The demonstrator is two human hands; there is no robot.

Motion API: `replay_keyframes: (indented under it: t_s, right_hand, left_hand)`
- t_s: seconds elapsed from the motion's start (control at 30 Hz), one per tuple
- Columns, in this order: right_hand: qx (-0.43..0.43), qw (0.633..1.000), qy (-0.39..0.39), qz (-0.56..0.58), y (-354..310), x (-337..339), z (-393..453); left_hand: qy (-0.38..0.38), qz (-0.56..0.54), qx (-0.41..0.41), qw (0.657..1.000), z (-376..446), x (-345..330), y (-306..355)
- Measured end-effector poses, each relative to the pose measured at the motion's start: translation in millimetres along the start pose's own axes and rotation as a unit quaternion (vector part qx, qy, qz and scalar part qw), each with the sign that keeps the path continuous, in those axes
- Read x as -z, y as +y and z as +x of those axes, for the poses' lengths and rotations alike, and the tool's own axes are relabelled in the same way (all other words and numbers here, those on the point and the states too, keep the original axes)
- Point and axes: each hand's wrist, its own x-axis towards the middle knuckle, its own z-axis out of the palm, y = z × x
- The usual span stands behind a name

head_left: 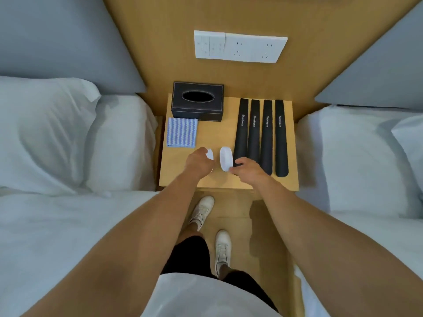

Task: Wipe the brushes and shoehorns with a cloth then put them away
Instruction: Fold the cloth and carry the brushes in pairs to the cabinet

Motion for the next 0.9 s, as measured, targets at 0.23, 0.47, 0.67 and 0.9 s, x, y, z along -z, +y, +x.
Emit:
replay_keyframes:
  t_s: [0.23,0.47,0.67,0.9]
  right_hand:
    - [-0.057,0.995,0.01,0.079,-21,-14,72]
    - [-0.129,0.98,0.003,0.155,-25,-30,112]
    - [-0.147,0.957,0.029,0.249,-27,-20,109]
    - [-0.132,0.911,0.145,0.363,-21,39,62]
  left_hand:
    - [-0.02,-0.056,0.099,0.993,71,-15,-15]
    - [-0.045,-0.098,0.131,0.986,94,-24,-21]
    - [-0.007,-0.062,0.119,0.991,96,-13,-5]
    - [0.039,-0.023,-0.002,0.999,74,7,73]
